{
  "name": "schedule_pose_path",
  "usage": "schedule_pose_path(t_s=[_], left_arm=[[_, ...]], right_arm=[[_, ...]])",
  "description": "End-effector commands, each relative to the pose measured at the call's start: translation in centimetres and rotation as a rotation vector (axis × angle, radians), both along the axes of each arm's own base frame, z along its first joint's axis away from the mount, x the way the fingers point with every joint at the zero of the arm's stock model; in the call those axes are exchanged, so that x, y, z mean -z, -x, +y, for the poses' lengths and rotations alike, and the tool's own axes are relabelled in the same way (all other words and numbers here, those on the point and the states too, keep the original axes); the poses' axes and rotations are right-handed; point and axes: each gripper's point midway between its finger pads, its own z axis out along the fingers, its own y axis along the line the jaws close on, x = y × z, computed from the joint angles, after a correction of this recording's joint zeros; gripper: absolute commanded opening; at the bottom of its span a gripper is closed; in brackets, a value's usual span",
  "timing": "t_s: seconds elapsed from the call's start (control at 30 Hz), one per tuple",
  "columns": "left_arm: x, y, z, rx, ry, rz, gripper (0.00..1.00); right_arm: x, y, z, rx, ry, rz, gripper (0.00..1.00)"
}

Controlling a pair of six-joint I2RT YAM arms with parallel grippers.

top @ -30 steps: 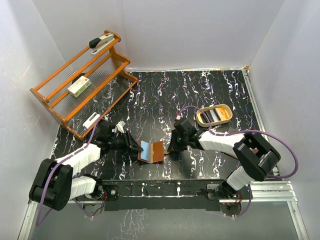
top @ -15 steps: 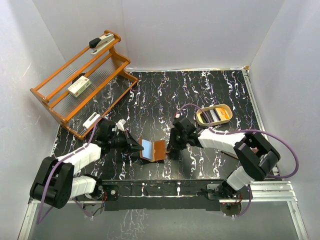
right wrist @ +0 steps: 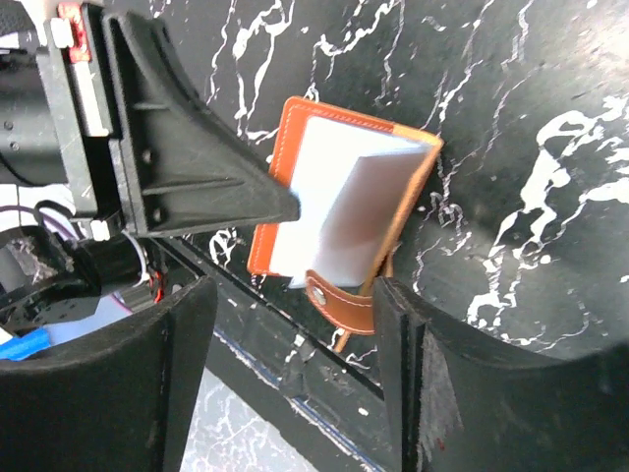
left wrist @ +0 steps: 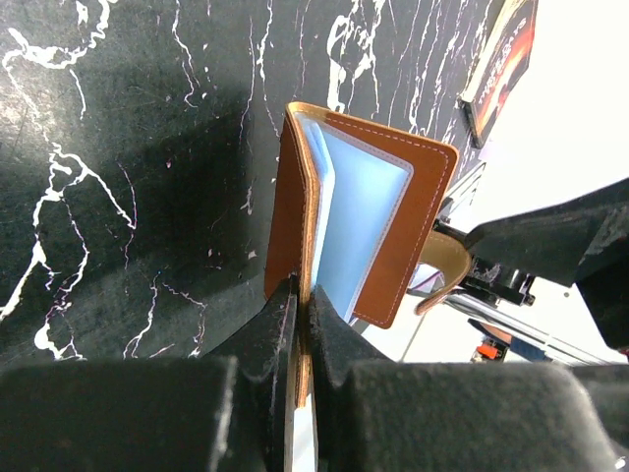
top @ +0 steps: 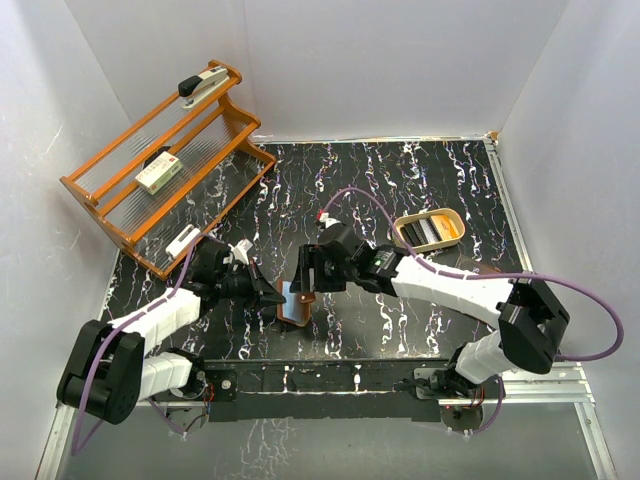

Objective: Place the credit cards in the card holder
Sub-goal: Open the card holder at the center of the board.

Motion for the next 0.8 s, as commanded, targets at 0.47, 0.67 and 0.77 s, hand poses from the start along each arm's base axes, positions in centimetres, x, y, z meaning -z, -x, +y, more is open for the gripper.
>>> schedule_pose_path(t_s=[0.47,0.67,0.77], left_arm=[[-2.4,0.2,-0.5,0.031,0.053,-0.052,0.0],[-1.6,0.7,-0.4,0.036,0.05,-0.037,0.02],[-1.2,0.8,-0.3,0.029,0.04,-0.031,0.04]], right_arm=[[3.5,-0.4,2.4,0.004,0.103,-0.006,0.6],[5.0,-0.3,2.9,-0.01,0.095,0.011,0.57],[5.9,-0.1,3.0,-0.015,0.095,0.032,0.59]])
